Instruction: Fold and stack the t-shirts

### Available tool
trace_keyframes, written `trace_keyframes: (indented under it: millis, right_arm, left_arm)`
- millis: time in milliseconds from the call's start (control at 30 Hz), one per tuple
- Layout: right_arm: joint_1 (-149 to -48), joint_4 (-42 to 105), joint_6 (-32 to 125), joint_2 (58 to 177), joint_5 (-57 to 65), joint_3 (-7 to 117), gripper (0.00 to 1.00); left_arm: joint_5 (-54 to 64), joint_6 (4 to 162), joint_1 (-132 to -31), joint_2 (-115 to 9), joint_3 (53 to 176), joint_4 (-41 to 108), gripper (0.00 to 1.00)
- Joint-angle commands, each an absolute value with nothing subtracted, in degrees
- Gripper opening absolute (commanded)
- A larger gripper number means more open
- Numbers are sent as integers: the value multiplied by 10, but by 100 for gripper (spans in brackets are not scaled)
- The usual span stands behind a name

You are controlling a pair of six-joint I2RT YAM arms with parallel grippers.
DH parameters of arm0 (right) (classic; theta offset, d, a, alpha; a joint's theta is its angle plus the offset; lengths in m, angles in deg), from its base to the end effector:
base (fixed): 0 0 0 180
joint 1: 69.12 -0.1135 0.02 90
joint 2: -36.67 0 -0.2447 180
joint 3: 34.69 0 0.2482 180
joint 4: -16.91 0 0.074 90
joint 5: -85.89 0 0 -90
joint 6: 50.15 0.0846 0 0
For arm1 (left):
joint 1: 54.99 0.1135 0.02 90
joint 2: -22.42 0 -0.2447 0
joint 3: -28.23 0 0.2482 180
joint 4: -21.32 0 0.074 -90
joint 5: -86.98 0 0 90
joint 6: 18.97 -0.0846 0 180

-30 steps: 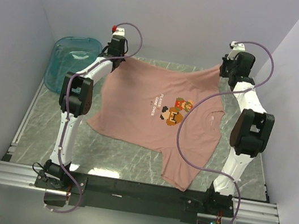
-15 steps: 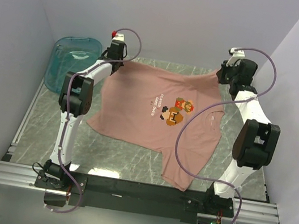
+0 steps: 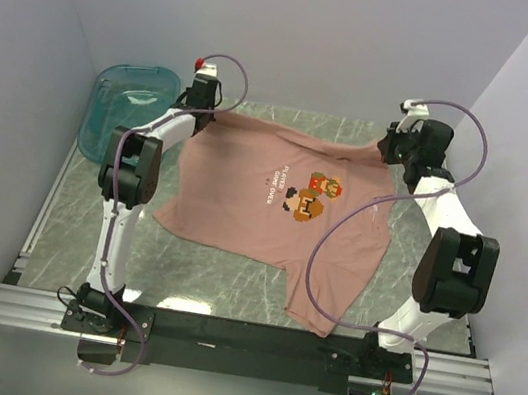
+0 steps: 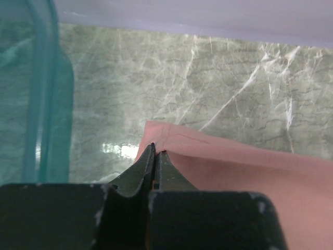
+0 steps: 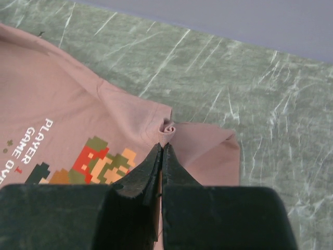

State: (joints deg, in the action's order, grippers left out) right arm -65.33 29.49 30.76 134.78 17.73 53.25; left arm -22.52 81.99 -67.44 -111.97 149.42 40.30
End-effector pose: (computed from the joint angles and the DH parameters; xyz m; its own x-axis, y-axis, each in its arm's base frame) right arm 0.4406 0.0024 0.2529 -0.3366 -0.1247 -0.9333 -0.3384 0.9410 -0.0036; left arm 0.5558 -0.0938 0.1498 -0.4968 -0.0739 -0.8647 -0.1702 0.9853 0.0136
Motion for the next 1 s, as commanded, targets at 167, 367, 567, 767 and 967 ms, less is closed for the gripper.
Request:
trace_keyframes:
  millis: [167,367,567,767,967]
  right_arm:
    - [-648,257,296,1272,170,481,0]
    - [-647,252,297,1240,179,440,0]
    - [-648,251,302,1213,188,412,0]
    - [-648,248,299,1184,194,378,0]
    - [-648,243,300,1167,187,361,0]
  left_arm:
    - [-261,799,-668,-1045,1451,357,0]
    - [-265,796,-667,-1040,1436,357,0]
    - [-264,801,-667,-1041,1434,362,0]
    - [-262,800,-667,-1032,1420,361,0]
    - [-256,801,-667,-1009,1391,357,0]
